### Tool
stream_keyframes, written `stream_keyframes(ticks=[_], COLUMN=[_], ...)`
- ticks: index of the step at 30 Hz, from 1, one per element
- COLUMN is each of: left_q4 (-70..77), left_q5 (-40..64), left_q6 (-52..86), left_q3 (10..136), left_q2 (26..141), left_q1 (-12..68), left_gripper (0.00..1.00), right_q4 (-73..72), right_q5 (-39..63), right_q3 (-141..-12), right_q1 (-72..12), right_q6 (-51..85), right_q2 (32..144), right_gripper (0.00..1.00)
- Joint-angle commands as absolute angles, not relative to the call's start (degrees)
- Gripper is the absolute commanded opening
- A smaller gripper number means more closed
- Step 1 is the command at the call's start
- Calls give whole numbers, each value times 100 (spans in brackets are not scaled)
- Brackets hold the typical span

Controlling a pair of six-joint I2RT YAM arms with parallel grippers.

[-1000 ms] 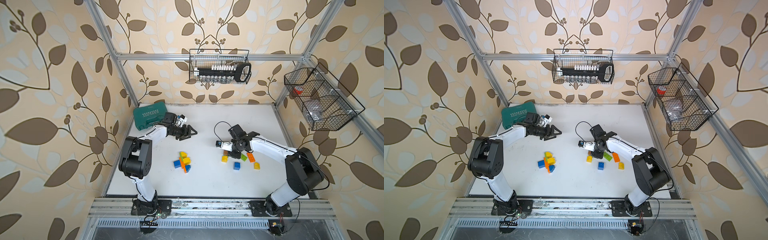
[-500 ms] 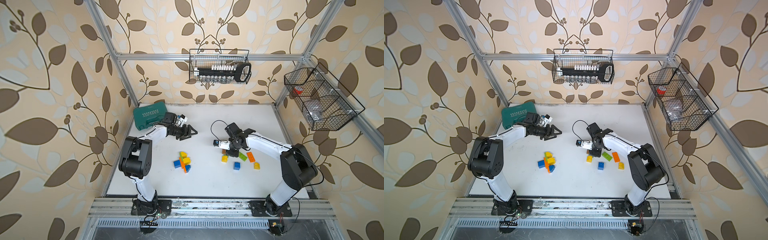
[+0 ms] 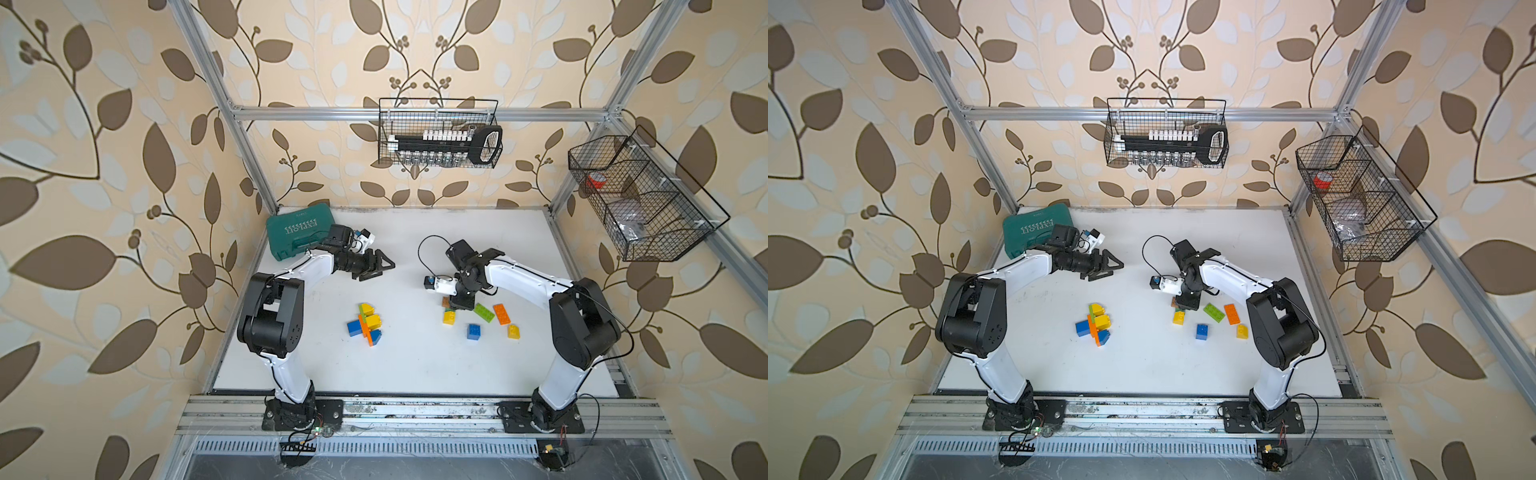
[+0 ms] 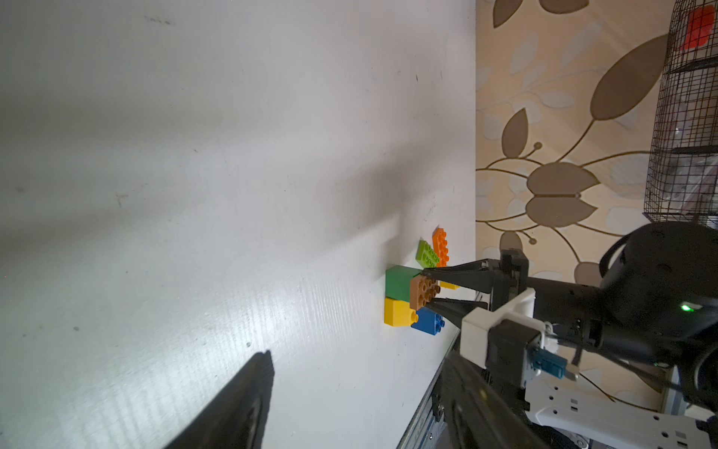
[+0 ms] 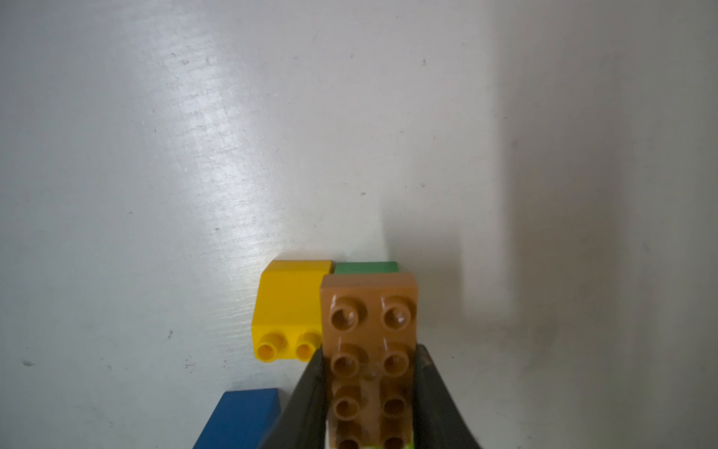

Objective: Assemble a fork with lego
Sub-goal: Assemble the lego brick with the lego brick.

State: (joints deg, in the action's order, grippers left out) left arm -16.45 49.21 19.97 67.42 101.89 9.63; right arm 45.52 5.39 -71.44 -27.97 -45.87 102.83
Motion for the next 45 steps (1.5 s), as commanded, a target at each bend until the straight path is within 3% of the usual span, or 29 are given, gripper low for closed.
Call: stream_keyframes(ticks=[1, 13, 26, 38, 42, 43, 44, 45], left_q4=[-1611, -1582, -1638, -1687, -1630, -1601, -1561, -1529], left_q5=[5071, 5084, 5071, 5063, 5045, 5045, 5030, 5004], left_q6=[1978, 2017, 1970, 1947, 1942, 1942, 1941, 1938], left_q3=[6865, 6871, 6864, 6883, 6848, 6838, 6814, 6803], left_q2=[10068, 10112, 10055, 10042, 10002, 9970, 9929, 9902], left_q1=[907, 905, 905, 905, 905, 905, 905, 905], left_gripper=[71, 71, 70, 70, 72, 72, 73, 74], right_q4=[4532, 3625, 5298, 4955, 4641, 4620, 4576, 4562], right_q5=[566, -562, 694, 244, 505, 587, 636, 674], right_q3=[-6824, -6186, -7160, -7095, -7088, -7117, -7130, -7150], right_q1=[-2928, -3264, -3117, -3153, -3158, -3158, -3157, -3157], right_q6=[-4485, -4406, -4314, -4084, -3995, -3995, -3990, -3983], right_q2=[10903, 10530, 11243, 11461, 11017, 10922, 10836, 10767], right_gripper=[27, 26, 26, 29, 45, 55, 98, 100])
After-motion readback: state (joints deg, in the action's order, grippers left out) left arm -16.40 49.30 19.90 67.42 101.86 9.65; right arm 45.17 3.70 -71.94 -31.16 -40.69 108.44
